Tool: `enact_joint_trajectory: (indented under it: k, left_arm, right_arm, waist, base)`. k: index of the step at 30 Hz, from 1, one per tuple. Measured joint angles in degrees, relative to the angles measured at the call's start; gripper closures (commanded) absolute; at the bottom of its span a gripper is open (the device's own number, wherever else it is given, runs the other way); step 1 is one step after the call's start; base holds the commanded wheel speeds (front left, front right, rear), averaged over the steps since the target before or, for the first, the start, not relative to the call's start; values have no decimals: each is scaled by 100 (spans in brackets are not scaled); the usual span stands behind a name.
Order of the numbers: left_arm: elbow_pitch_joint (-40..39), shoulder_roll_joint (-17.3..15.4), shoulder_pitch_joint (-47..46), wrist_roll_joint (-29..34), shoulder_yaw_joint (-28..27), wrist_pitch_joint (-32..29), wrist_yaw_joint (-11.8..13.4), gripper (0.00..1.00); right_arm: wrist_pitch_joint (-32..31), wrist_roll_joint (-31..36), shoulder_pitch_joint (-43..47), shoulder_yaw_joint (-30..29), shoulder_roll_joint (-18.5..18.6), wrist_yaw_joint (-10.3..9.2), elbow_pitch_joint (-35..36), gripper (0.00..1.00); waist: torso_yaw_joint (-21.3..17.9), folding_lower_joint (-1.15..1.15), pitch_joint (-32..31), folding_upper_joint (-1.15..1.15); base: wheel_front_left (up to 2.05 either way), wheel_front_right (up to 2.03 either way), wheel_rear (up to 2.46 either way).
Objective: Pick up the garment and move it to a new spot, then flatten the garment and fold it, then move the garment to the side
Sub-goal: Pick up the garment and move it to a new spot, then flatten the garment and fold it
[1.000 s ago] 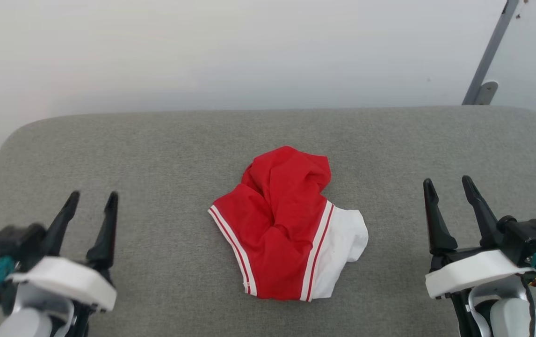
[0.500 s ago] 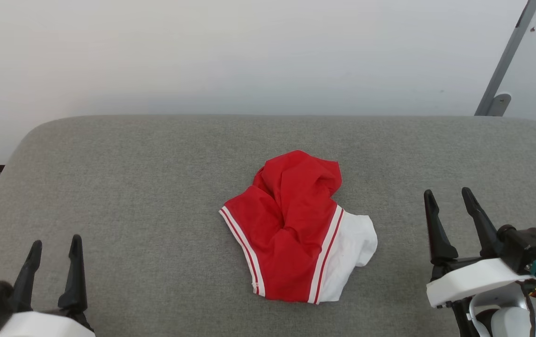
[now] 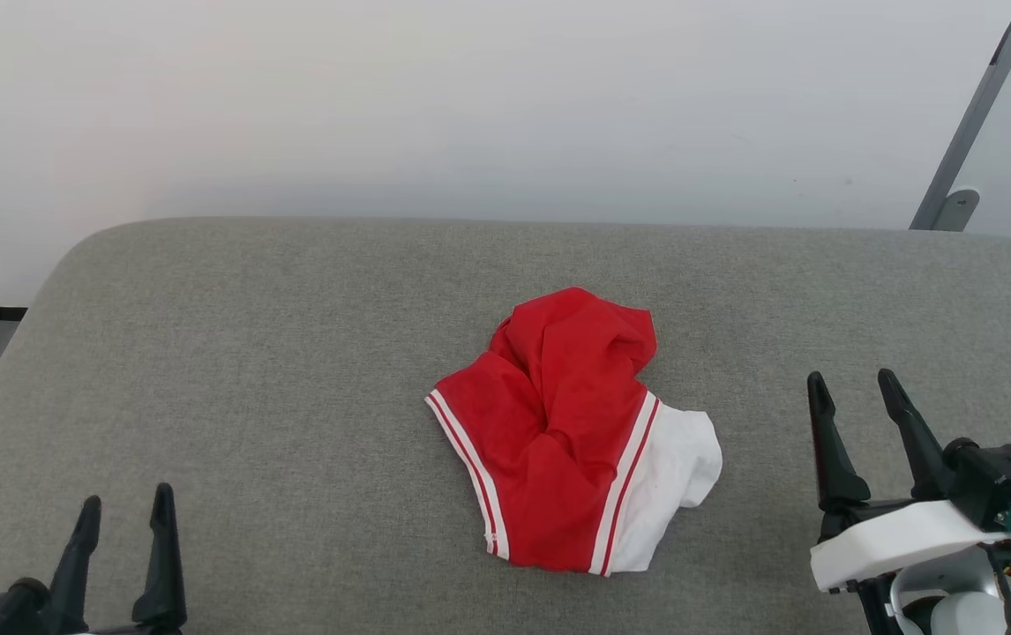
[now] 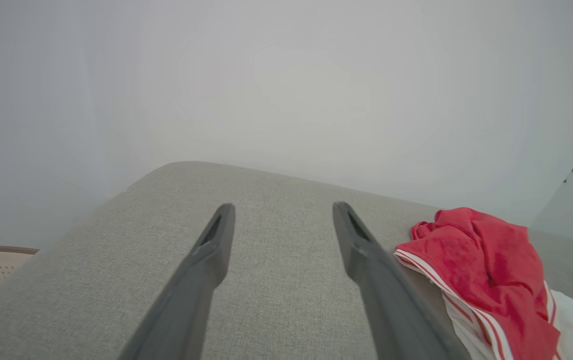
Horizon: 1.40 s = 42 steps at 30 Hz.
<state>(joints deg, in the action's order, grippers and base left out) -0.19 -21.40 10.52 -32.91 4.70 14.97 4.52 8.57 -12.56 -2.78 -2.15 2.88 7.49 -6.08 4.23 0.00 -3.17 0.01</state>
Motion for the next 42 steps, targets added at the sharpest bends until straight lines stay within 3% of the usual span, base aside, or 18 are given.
enact_joint_trajectory:
  k: [12,21,30,42]
  left_arm:
    - [361,315,-90,417,-146,0,-444,0]
    - [448,480,-201,528,-198,0,-583,0]
    - [493,544,-305,576,-188,0,-690,0]
    - [592,591,-633,615,56,-10,-770,0]
  right_arm:
    - [7,-32,105,-24,1,0,-48,0]
    - [-191,52,93,100,2,0,-140,0]
    - [-1098,-9,-319,366,47,0,-748,0]
    - [-2924,-224,-996,615,355,0,-1870,0]
  waist:
    - [-14,0,-12,0]
    - [-26,0,27,0]
    - [162,0,95,0]
    - [696,0,338,0]
  base:
    - [0,0,0]
    - [0,0,0]
    - [0,0,0]
    - [0,0,0]
